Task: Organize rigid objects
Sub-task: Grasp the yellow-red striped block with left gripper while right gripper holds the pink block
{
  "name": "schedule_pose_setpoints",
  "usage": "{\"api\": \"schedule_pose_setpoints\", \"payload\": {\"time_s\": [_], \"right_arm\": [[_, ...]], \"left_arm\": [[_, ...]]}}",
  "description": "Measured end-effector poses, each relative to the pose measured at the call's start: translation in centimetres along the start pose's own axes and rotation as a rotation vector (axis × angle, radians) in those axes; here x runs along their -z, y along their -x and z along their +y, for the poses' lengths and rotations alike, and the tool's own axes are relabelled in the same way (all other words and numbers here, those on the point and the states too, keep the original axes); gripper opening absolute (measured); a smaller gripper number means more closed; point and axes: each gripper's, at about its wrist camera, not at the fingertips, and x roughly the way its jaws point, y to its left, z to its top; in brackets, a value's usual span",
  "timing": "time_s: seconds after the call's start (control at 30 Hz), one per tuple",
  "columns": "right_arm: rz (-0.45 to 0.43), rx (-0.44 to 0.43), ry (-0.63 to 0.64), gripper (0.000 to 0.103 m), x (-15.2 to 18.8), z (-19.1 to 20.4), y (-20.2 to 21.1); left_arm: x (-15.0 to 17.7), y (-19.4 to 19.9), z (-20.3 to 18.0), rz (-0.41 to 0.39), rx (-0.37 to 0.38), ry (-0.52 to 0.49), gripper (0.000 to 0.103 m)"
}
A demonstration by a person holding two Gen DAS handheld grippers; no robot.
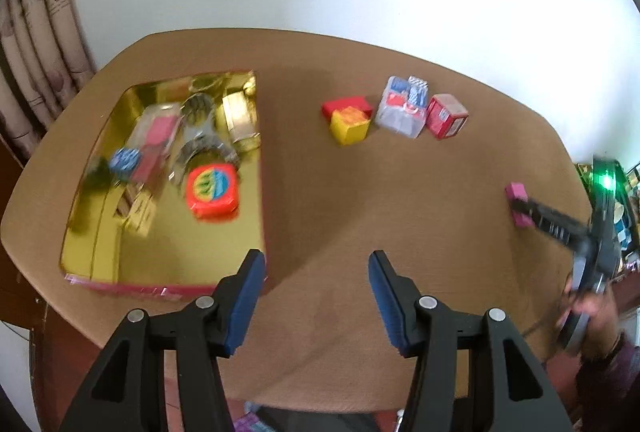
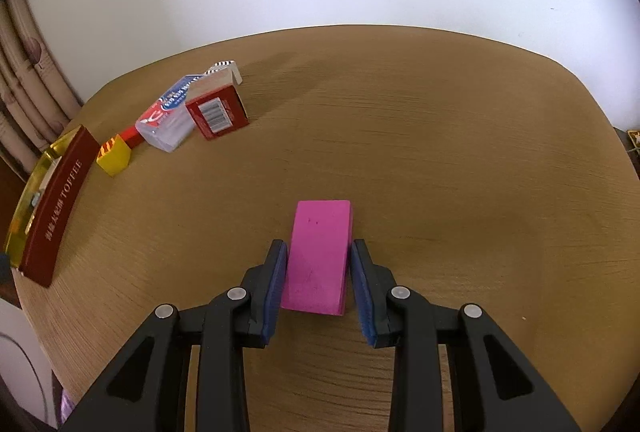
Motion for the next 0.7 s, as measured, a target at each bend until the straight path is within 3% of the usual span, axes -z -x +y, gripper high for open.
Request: {"api": "schedule_pose_setpoints", "payload": {"time_s": [0.27, 0.43, 0.7], "right_arm": [[-0.054, -0.035, 0.008, 0.030, 0.6, -0.3, 0.0], [-0.063, -0.066, -0.007, 0.030, 0.6, -0.6, -0.3], [-0.058, -0.117, -0.019, 0.030, 0.6, -1.0, -0.3]], "left_arm": [[-8.1, -5.1, -1.4, 0.089, 0.065, 0.117, 0.055], [-12.2, -8.8, -2.3, 0.126, 0.038, 0.153, 0.055], [-13.4, -13.1, -3.0, 0.204, -0.055, 0.132, 0.055]]}}
